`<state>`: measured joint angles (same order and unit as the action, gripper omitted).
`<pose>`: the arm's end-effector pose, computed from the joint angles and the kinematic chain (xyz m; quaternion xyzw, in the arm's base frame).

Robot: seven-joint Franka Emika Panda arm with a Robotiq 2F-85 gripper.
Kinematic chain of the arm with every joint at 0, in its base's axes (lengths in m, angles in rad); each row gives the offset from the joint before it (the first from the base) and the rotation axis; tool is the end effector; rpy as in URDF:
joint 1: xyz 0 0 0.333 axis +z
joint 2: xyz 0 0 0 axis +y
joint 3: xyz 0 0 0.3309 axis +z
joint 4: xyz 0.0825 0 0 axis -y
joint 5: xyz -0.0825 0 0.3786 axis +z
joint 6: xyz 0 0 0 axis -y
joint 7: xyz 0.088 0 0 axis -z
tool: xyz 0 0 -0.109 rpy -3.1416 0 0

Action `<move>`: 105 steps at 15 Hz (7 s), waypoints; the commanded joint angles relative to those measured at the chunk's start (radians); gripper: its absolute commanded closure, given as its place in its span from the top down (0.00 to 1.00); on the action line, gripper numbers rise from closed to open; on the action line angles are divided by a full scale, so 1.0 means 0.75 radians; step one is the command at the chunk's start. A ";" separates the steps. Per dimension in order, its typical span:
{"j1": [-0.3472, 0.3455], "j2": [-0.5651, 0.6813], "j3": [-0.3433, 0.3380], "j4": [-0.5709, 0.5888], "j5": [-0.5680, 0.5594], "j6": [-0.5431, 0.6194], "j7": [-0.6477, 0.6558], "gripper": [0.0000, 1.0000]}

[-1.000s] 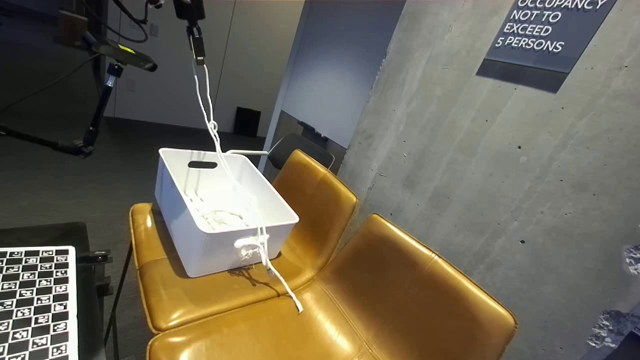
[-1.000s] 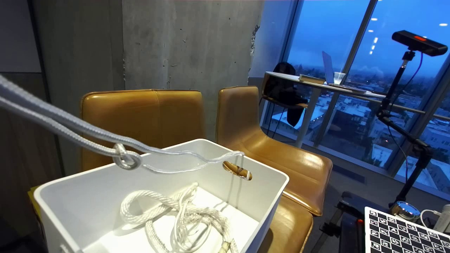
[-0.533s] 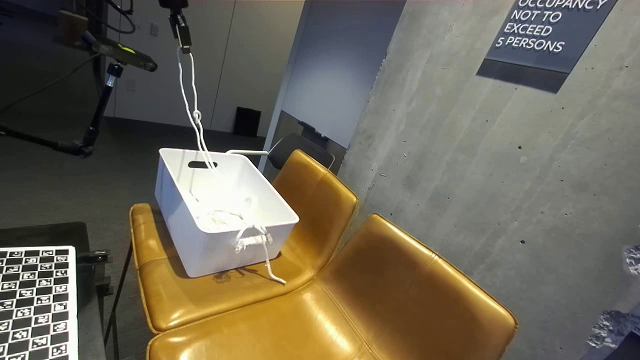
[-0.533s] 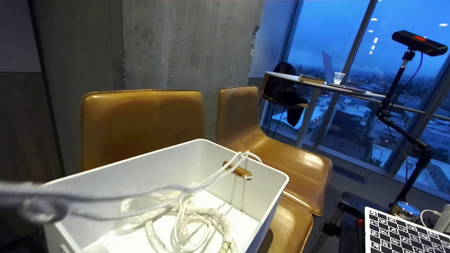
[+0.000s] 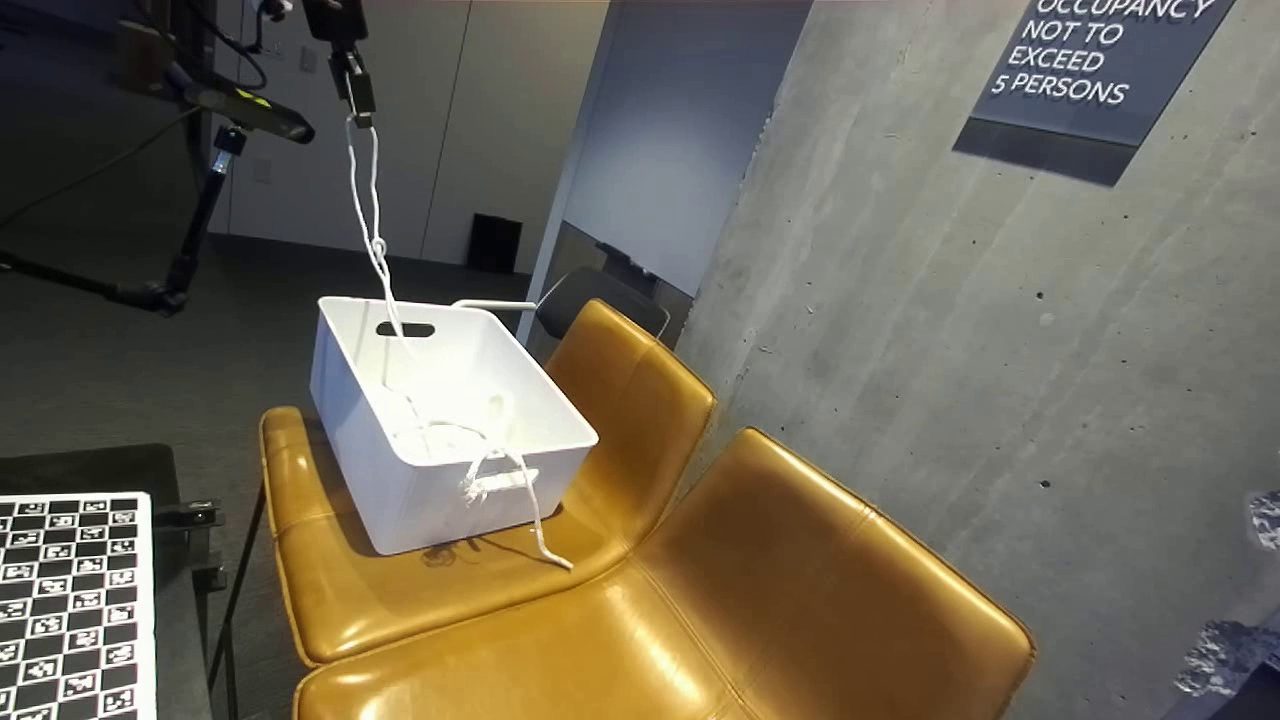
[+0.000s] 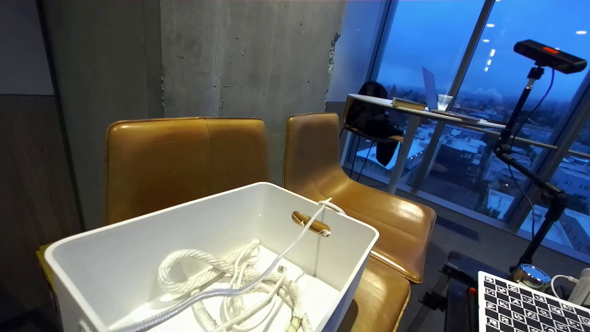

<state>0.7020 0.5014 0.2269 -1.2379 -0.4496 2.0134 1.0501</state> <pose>0.4914 0.5441 0.5301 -0.9767 0.0141 -0.2123 0.0276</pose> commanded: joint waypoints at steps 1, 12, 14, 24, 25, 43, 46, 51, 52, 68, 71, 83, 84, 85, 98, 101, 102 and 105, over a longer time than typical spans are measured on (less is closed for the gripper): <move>-0.007 0.021 -0.017 0.028 -0.017 -0.025 -0.031 0.03; 0.123 0.182 -0.140 0.312 0.023 -0.101 -0.088 0.03; 0.135 0.224 -0.162 0.372 0.028 -0.117 -0.095 0.03; 0.232 0.439 -0.242 0.715 0.059 -0.212 -0.132 0.03; 0.245 0.457 -0.248 0.750 0.064 -0.224 -0.135 0.03; -0.021 0.372 -0.205 0.893 0.150 -0.341 -0.213 0.03; -0.104 0.297 -0.195 0.849 0.208 -0.431 -0.237 0.03; -0.188 0.180 -0.204 0.689 0.260 -0.559 -0.251 0.03; -0.203 0.150 -0.206 0.636 0.262 -0.586 -0.249 0.03; -0.453 -0.161 -0.226 -0.489 0.232 -0.057 -0.484 0.03; -0.506 -0.155 -0.226 -0.726 0.206 0.230 -0.505 0.03; -0.557 -0.509 -0.225 -1.129 0.193 0.527 -0.562 0.74; -0.583 -0.573 -0.221 -1.155 0.222 0.502 -0.586 0.81; -0.614 -0.629 -0.228 -1.187 0.235 0.490 -0.606 0.89; -1.002 -0.559 -0.367 -1.458 0.177 0.629 -0.801 1.00; -1.000 -0.400 -0.413 -1.407 0.121 0.697 -0.752 1.00; -0.988 -0.340 -0.432 -1.380 0.104 0.720 -0.735 1.00; -0.948 -0.175 -0.476 -1.290 0.116 0.762 -0.714 1.00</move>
<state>-0.0468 0.2508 -0.0927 -2.2917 -0.3560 2.5548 0.4860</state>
